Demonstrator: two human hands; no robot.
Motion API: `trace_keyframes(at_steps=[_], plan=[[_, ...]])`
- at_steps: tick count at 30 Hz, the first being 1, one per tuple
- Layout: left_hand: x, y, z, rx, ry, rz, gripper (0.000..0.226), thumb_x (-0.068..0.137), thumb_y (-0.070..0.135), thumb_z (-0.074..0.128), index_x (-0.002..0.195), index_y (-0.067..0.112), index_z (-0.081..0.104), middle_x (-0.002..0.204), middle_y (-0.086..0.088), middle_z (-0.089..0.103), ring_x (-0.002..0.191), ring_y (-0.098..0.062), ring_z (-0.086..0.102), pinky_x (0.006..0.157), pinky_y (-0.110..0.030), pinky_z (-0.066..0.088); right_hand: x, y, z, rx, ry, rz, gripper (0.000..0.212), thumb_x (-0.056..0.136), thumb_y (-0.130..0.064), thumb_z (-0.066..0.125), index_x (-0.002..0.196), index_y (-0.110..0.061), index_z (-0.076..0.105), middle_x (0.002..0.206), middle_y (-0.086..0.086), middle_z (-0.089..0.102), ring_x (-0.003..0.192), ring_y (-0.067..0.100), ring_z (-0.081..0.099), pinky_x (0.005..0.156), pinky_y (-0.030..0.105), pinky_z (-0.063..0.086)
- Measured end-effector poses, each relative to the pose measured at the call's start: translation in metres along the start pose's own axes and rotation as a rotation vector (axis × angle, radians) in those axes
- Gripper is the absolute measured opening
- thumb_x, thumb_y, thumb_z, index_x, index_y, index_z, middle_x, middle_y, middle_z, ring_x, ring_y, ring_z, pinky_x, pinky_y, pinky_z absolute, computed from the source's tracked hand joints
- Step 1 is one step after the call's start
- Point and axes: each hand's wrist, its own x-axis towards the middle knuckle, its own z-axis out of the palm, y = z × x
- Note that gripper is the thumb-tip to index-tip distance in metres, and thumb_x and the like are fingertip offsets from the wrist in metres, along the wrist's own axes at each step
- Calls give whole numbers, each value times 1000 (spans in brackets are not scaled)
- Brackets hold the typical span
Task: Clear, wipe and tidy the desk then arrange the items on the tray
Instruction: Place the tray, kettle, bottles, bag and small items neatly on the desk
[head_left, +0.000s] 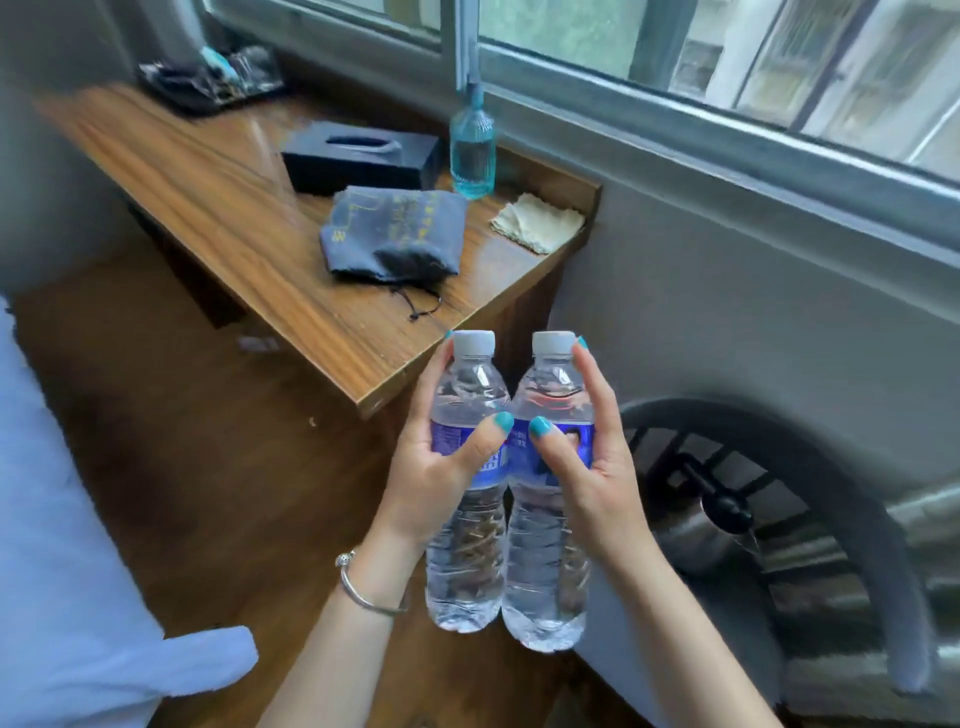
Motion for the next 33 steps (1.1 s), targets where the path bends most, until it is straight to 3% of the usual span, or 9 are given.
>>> trace_keyframes(at_steps=[4, 7, 12, 17, 20, 22, 27, 33], plan=[[-27, 33, -54, 22, 32, 10, 77, 71, 29, 76, 136, 48, 39, 136, 6, 56, 122, -17, 57, 90, -27, 51, -2, -9, 63, 40, -65, 65, 63, 90, -12, 60, 144, -33, 35, 106, 4, 71, 92, 11, 69, 77, 20, 54], [-37, 53, -90, 22, 74, 24, 76, 71, 28, 75, 136, 48, 40, 132, 6, 60, 120, -18, 59, 89, -28, 52, 4, -11, 103, 12, -147, 82, 69, 88, -6, 63, 145, -31, 35, 116, -5, 71, 98, 11, 69, 78, 19, 54], [-34, 71, -140, 5, 152, 50, 73, 73, 26, 73, 136, 48, 42, 129, 8, 62, 119, -18, 60, 87, -28, 53, 27, -9, 150, -16, -245, 91, 74, 82, -12, 69, 142, -45, 40, 128, 0, 64, 101, 17, 70, 77, 21, 55], [2, 71, -186, 18, 229, 51, 71, 78, 26, 72, 138, 49, 41, 132, 12, 59, 119, -13, 59, 82, -23, 54, 75, 16, 188, -54, -278, 67, 74, 81, -23, 72, 143, -46, 38, 138, -26, 51, 113, 7, 63, 81, 18, 53], [34, 74, -216, 40, 275, 29, 71, 78, 29, 72, 138, 49, 39, 129, 16, 59, 116, -13, 61, 79, -25, 55, 116, 37, 214, -52, -330, 55, 72, 84, -20, 68, 143, -44, 36, 128, -41, 50, 109, -1, 63, 79, 15, 53], [60, 78, -237, 56, 296, 9, 71, 78, 29, 72, 137, 51, 38, 127, 20, 60, 114, -11, 62, 78, -25, 55, 147, 50, 232, -28, -356, 82, 72, 84, -21, 68, 143, -47, 36, 127, -44, 49, 105, 0, 65, 77, 14, 53], [130, 93, -287, 96, 311, -44, 67, 81, 30, 71, 133, 56, 38, 124, 24, 59, 112, -9, 63, 74, -23, 56, 221, 73, 278, -11, -377, 95, 72, 88, -4, 66, 145, -36, 35, 118, -49, 50, 101, -17, 59, 75, 4, 47], [200, 99, -341, 53, 352, -58, 66, 76, 29, 72, 132, 49, 43, 123, 14, 63, 110, -14, 65, 76, -25, 56, 296, 86, 324, -17, -383, 120, 72, 81, -19, 67, 141, -44, 36, 119, -35, 60, 100, 8, 68, 78, 19, 54]])
